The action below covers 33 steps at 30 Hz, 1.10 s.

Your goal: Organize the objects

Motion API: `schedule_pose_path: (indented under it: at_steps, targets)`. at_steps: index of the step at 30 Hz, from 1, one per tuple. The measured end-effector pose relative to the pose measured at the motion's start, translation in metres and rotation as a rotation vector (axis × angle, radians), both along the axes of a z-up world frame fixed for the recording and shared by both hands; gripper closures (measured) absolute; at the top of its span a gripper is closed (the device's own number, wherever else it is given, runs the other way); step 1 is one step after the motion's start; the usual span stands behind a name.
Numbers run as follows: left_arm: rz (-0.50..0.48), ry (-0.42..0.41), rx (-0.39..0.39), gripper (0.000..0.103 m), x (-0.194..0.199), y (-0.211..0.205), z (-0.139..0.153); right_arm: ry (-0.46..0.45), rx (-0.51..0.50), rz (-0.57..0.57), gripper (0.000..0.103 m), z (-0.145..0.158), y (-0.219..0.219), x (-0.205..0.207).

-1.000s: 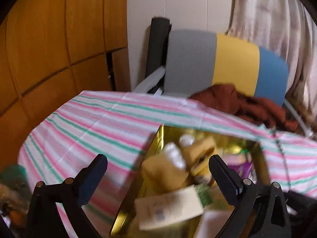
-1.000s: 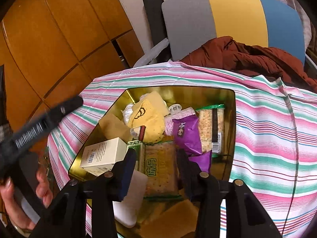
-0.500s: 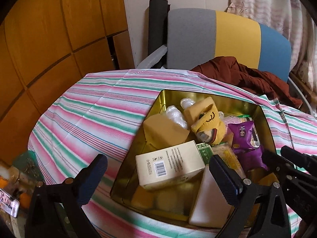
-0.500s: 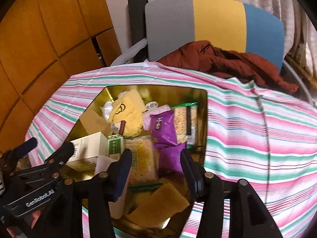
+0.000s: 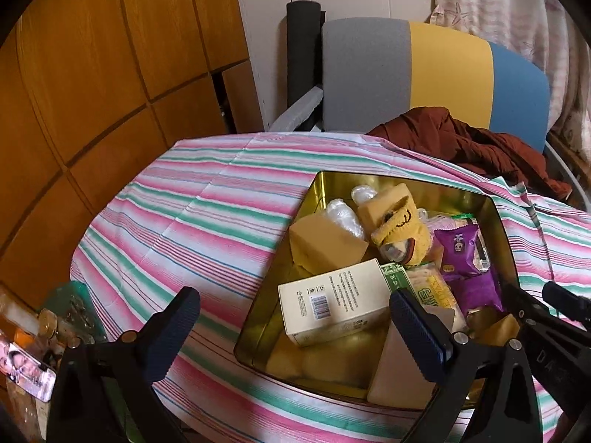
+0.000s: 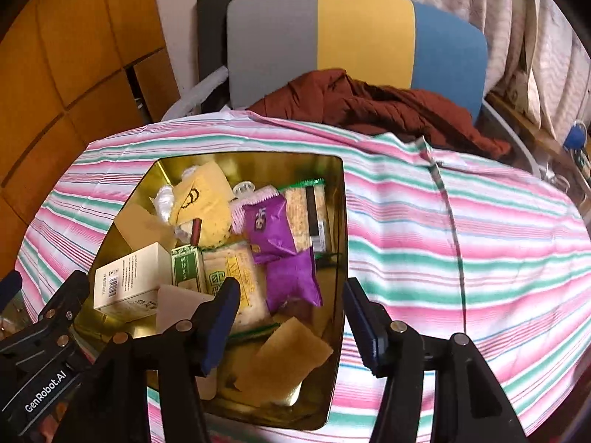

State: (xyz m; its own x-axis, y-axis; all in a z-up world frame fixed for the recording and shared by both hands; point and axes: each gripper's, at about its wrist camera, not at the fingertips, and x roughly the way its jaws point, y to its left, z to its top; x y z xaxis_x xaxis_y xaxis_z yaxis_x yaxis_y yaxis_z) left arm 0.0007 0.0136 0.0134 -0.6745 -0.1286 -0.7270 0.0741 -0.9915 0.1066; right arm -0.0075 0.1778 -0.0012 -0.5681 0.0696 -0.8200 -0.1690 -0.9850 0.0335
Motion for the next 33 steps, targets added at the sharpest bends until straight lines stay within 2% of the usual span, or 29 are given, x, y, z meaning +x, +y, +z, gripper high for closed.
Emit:
schedule_pose_path:
  at_steps: [9,33]
  targets:
    - [-0.004,-0.034,0.065,0.000,-0.004,-0.004,0.000,0.009,0.024,0.001,0.045,0.003,-0.004,0.005]
    - [-0.009,-0.085,0.053,0.000,-0.008,0.001,-0.013,0.026,0.027,0.021,0.045,0.007,-0.005,0.006]
